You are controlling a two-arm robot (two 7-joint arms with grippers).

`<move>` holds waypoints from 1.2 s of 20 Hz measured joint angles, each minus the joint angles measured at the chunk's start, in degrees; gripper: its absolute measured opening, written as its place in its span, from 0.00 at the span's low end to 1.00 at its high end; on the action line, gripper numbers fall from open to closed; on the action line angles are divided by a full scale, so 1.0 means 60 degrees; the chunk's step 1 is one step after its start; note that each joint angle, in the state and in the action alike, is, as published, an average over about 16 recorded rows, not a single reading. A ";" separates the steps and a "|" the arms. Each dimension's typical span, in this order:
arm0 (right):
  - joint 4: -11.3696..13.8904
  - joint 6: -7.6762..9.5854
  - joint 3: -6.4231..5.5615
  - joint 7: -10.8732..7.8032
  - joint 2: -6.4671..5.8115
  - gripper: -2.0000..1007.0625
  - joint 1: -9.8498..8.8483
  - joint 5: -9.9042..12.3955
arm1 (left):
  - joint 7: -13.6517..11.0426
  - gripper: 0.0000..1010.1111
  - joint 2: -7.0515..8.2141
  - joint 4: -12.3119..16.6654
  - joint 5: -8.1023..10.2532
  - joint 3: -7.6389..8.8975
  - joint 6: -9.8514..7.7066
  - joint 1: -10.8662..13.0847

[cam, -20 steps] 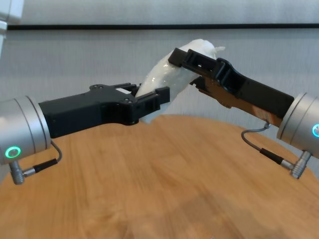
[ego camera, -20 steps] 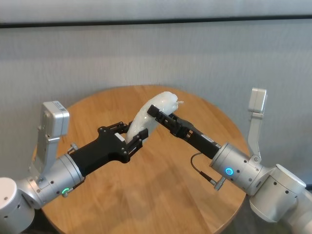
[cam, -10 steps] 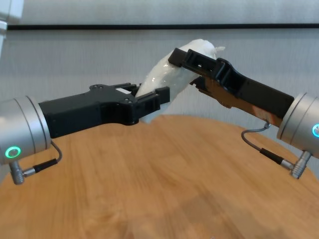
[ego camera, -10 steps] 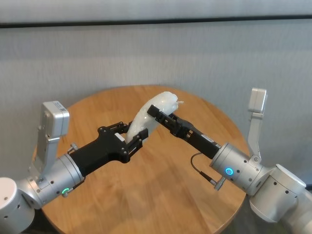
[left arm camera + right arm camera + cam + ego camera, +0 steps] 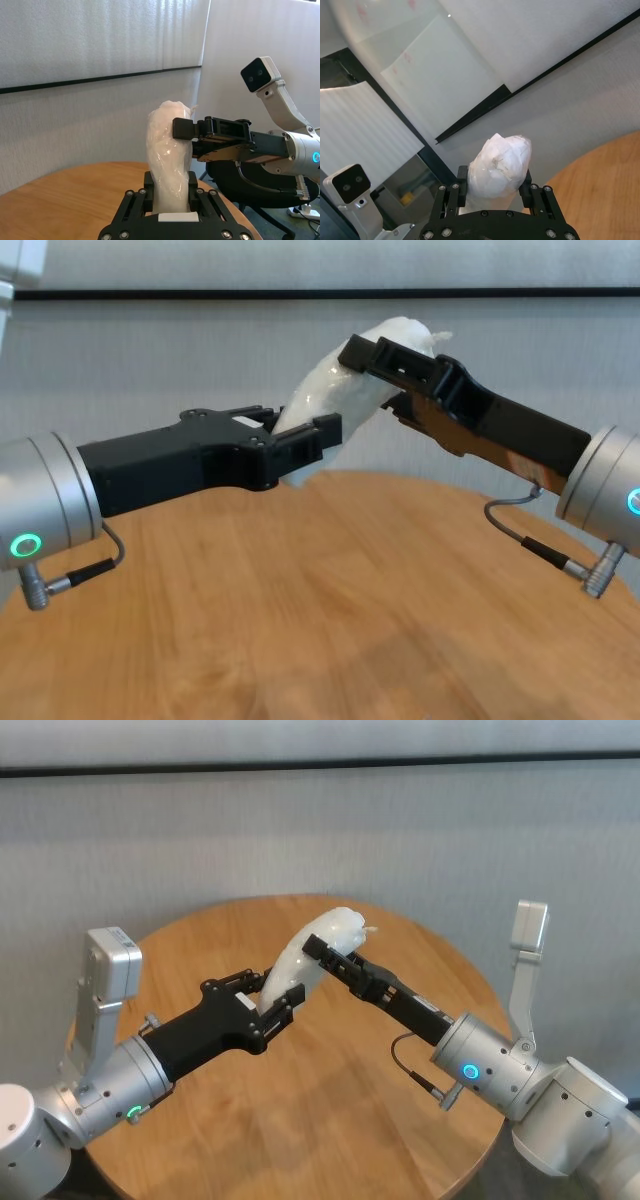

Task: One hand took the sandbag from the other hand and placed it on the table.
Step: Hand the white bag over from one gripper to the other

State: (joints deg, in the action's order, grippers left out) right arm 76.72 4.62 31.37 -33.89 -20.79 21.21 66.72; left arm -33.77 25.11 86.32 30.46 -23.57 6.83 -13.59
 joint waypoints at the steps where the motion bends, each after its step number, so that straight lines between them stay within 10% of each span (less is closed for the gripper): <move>1: 0.0000 -0.0003 -0.0001 -0.0002 0.0000 0.59 -0.0002 0.0018 | 0.0000 0.45 0.0000 0.0000 0.0000 0.0000 0.0000 0.0000; 24: -0.0026 -0.0141 -0.0016 0.0134 -0.0022 0.59 -0.0048 0.0269 | -0.0058 0.98 0.0001 -0.0010 0.0034 -0.0013 0.0018 -0.0012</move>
State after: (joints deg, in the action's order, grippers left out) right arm 76.56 3.77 31.28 -33.09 -20.92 20.93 68.33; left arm -34.12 25.11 86.25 30.66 -23.65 6.94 -13.66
